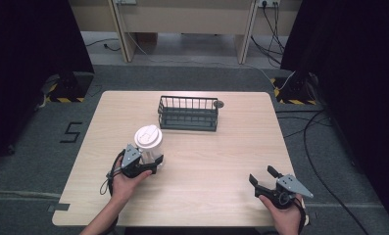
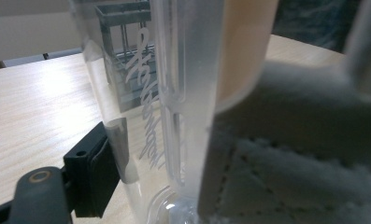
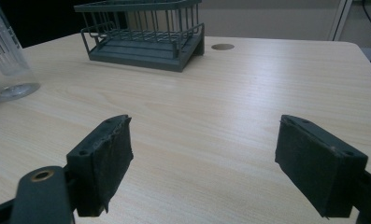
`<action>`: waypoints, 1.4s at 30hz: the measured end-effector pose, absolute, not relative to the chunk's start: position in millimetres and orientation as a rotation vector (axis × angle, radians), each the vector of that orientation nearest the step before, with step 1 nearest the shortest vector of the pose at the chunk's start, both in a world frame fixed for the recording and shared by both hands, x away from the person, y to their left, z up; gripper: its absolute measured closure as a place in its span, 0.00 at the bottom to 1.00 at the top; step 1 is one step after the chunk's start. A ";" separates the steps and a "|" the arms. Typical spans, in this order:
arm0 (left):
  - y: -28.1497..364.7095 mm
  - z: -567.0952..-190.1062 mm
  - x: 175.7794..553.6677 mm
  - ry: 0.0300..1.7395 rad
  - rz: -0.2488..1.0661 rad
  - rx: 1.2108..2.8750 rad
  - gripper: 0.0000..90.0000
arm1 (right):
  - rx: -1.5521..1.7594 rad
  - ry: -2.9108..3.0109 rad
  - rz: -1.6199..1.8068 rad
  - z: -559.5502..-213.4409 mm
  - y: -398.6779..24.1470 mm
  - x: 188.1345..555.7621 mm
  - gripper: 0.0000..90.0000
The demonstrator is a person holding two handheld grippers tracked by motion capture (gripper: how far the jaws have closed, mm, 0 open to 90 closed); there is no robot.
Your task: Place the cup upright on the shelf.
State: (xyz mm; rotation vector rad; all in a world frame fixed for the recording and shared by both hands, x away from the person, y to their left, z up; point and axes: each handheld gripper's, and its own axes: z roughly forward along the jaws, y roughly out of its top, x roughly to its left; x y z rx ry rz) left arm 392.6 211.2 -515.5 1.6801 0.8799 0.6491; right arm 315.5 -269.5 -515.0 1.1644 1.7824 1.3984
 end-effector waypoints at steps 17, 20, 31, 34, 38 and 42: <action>203.6 -494.0 398.7 0.837 0.660 1.671 0.20 | 1.165 1.782 1.402 -515.0 -269.6 315.7 0.22; 202.7 -487.4 402.3 0.832 0.666 1.662 0.20 | 1.165 1.782 1.402 -515.0 -269.7 315.7 0.22; 197.2 -475.8 411.5 0.813 0.674 1.663 0.20 | 1.168 1.783 1.404 -515.0 -270.0 315.8 0.22; 194.0 -472.3 414.9 0.806 0.675 1.667 0.20 | 1.167 1.782 1.404 -515.0 -270.1 315.7 0.22; 191.6 -470.2 417.7 0.802 0.677 1.668 0.20 | 1.166 1.782 1.403 -515.0 -270.1 315.7 0.22; 188.6 -467.6 421.2 0.797 0.676 1.671 0.20 | 1.168 1.781 1.405 -515.0 -270.1 315.6 0.22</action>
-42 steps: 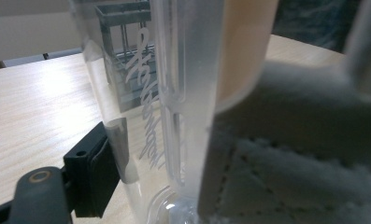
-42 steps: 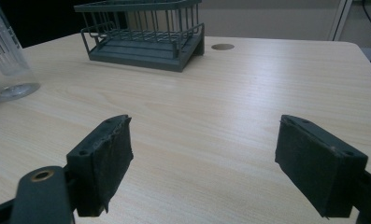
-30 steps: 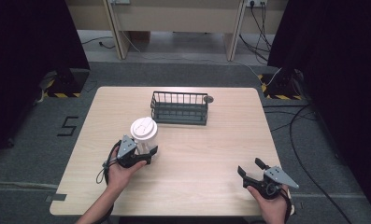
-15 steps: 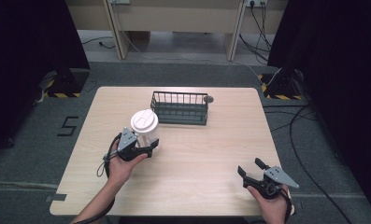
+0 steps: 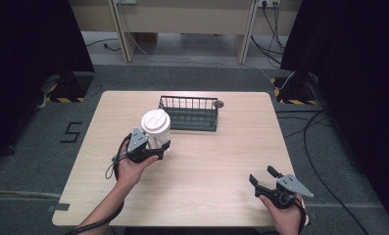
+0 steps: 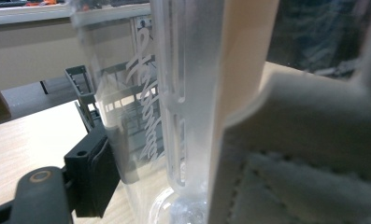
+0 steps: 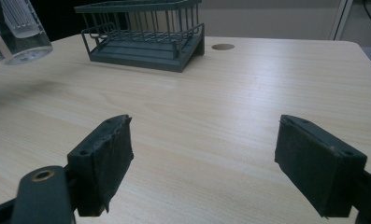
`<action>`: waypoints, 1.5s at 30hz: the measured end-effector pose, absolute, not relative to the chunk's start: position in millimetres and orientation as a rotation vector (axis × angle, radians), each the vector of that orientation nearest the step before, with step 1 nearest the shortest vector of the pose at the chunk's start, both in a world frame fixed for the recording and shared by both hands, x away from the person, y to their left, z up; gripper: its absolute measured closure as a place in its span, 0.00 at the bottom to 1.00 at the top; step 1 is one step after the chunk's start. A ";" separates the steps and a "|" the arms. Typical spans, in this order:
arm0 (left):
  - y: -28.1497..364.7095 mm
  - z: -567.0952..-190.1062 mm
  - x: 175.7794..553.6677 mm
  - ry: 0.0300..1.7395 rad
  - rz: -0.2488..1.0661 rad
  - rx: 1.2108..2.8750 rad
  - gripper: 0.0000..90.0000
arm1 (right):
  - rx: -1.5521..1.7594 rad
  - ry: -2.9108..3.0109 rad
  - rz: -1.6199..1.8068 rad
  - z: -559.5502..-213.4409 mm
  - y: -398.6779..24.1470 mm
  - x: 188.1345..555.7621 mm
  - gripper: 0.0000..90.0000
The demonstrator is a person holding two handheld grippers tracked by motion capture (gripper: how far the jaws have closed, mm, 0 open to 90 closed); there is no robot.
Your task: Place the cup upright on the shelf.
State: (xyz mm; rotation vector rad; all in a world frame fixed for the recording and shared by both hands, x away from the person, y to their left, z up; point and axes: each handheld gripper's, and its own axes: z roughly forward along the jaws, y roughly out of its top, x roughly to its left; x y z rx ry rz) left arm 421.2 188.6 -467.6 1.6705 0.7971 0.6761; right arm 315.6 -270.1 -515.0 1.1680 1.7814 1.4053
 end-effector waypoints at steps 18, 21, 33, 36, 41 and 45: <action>176.5 -459.1 435.3 0.782 0.679 1.673 0.20 | 1.171 1.781 1.408 -515.0 -269.8 315.3 0.22; 172.8 -457.6 438.6 0.781 0.678 1.671 0.20 | 1.171 1.781 1.408 -515.0 -269.9 315.3 0.22; 163.3 -450.9 450.0 0.774 0.686 1.677 0.20 | 1.168 1.783 1.410 -515.0 -269.9 315.2 0.22; 160.1 -449.0 453.0 0.774 0.687 1.676 0.20 | 1.168 1.783 1.412 -515.0 -270.0 315.2 0.22; 153.9 -445.8 457.8 0.771 0.687 1.675 0.20 | 1.166 1.783 1.415 -515.0 -269.9 314.8 0.22; 148.1 -442.4 462.5 0.766 0.688 1.676 0.20 | 1.163 1.786 1.413 -515.0 -269.8 315.1 0.22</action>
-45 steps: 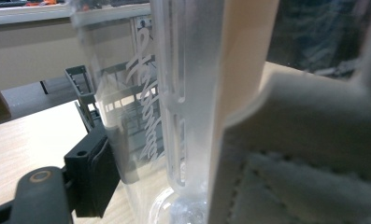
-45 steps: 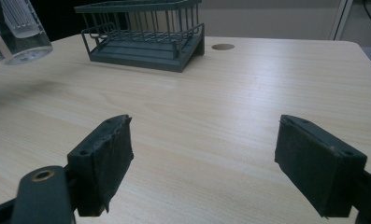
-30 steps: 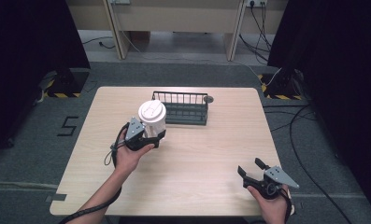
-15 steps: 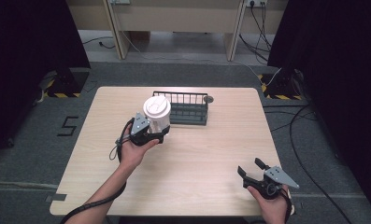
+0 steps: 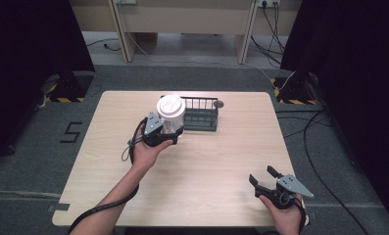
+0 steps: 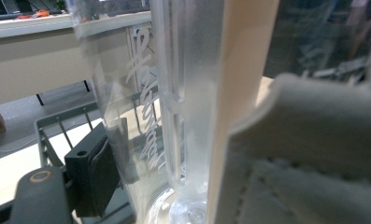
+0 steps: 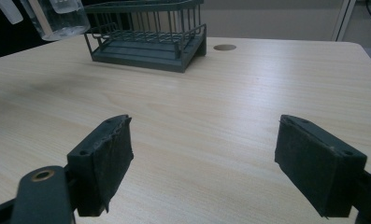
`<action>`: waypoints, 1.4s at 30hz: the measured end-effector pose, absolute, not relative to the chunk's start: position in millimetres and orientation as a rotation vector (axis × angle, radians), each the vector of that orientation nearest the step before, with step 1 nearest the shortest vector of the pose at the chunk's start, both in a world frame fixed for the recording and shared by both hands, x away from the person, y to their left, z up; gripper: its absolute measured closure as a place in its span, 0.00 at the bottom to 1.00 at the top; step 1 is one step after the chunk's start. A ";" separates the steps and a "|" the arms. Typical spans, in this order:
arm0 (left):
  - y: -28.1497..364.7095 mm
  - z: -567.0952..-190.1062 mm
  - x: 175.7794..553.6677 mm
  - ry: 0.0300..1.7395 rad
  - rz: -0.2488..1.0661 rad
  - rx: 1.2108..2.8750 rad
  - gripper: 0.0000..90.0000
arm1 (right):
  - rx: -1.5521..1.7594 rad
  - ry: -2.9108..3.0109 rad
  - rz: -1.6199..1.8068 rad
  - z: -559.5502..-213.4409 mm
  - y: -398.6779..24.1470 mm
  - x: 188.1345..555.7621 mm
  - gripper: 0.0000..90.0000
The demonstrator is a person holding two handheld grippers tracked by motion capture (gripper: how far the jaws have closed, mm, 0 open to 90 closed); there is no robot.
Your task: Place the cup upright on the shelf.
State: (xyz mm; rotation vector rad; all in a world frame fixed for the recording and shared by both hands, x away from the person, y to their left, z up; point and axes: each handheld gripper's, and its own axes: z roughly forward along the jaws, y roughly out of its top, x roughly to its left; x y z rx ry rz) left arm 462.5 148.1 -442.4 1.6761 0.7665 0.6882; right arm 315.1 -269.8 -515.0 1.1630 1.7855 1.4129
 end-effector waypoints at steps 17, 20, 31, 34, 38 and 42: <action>134.7 -426.9 479.5 0.760 0.708 1.671 0.20 | 1.161 1.788 1.415 -514.9 -269.8 314.9 0.22; 132.3 -424.3 483.1 0.759 0.713 1.672 0.20 | 1.160 1.788 1.415 -514.9 -269.8 314.9 0.22; 121.4 -410.9 501.5 0.753 0.732 1.674 0.20 | 1.168 1.788 1.416 -514.9 -270.5 316.7 0.22; 120.1 -409.6 505.2 0.756 0.732 1.669 0.20 | 1.162 1.787 1.421 -515.0 -270.2 316.2 0.22; 118.0 -407.0 513.8 0.766 0.737 1.663 0.20 | 1.162 1.787 1.419 -515.0 -269.9 316.2 0.22; 116.8 -401.6 523.7 0.773 0.753 1.653 0.20 | 1.160 1.791 1.417 -514.9 -269.9 316.1 0.22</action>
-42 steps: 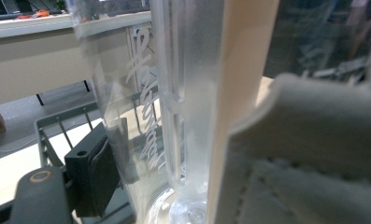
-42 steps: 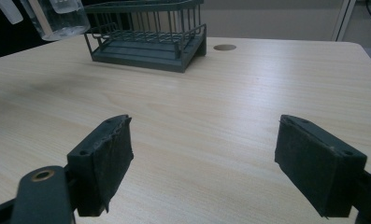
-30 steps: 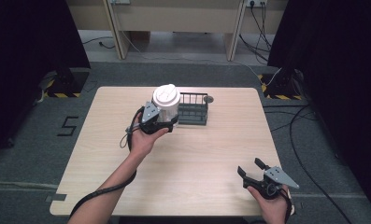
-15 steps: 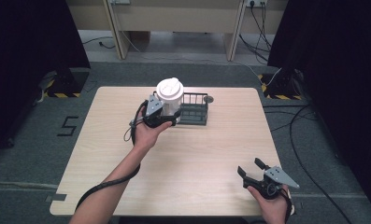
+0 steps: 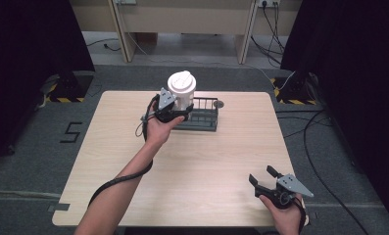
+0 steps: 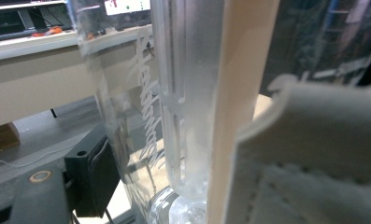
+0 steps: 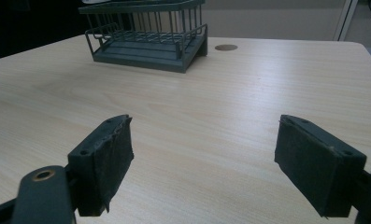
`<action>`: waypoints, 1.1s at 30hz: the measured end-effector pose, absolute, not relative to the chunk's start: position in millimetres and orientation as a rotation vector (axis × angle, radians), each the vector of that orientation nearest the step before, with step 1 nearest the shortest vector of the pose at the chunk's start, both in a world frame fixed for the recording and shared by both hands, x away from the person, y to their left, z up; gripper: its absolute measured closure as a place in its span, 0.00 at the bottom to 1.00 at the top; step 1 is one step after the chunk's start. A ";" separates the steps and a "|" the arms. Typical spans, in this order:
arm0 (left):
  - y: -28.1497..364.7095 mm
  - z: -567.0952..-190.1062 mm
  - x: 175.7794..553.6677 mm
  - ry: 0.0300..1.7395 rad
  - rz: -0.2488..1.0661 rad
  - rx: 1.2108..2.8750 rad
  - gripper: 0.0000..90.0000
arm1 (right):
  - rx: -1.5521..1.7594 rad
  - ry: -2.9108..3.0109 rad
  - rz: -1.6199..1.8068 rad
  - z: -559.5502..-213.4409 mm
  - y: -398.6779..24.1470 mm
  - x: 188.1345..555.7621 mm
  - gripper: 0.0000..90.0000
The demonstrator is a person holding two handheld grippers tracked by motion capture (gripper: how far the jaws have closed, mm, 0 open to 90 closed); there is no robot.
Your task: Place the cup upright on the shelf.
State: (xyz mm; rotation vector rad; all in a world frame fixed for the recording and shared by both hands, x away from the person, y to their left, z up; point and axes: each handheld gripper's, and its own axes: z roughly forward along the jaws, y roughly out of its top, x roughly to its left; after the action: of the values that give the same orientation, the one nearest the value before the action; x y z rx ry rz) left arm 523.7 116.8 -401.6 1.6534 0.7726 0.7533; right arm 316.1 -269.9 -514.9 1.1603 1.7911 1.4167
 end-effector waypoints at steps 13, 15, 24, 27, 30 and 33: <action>110.9 -397.8 547.5 0.805 0.782 1.654 0.20 | 1.143 1.794 1.405 -514.9 -269.3 316.1 0.22; 109.1 -398.4 551.9 0.814 0.781 1.653 0.20 | 1.144 1.794 1.406 -514.9 -269.4 316.0 0.22; 96.5 -404.8 566.5 0.838 0.784 1.658 0.20 | 1.149 1.796 1.415 -515.0 -269.8 315.9 0.22; 92.3 -408.1 570.0 0.843 0.785 1.665 0.20 | 1.148 1.796 1.417 -515.0 -269.9 315.9 0.22; 89.9 -410.0 572.7 0.849 0.784 1.668 0.20 | 1.148 1.796 1.420 -515.0 -270.0 315.9 0.22; 89.1 -410.8 574.1 0.850 0.783 1.671 0.20 | 1.146 1.797 1.419 -515.0 -270.1 315.9 0.22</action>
State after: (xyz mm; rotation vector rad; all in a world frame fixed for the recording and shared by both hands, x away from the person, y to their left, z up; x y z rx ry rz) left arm 574.1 89.1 -410.8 1.6708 0.8499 0.7834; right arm 315.9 -270.1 -515.0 1.1459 1.7965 1.4192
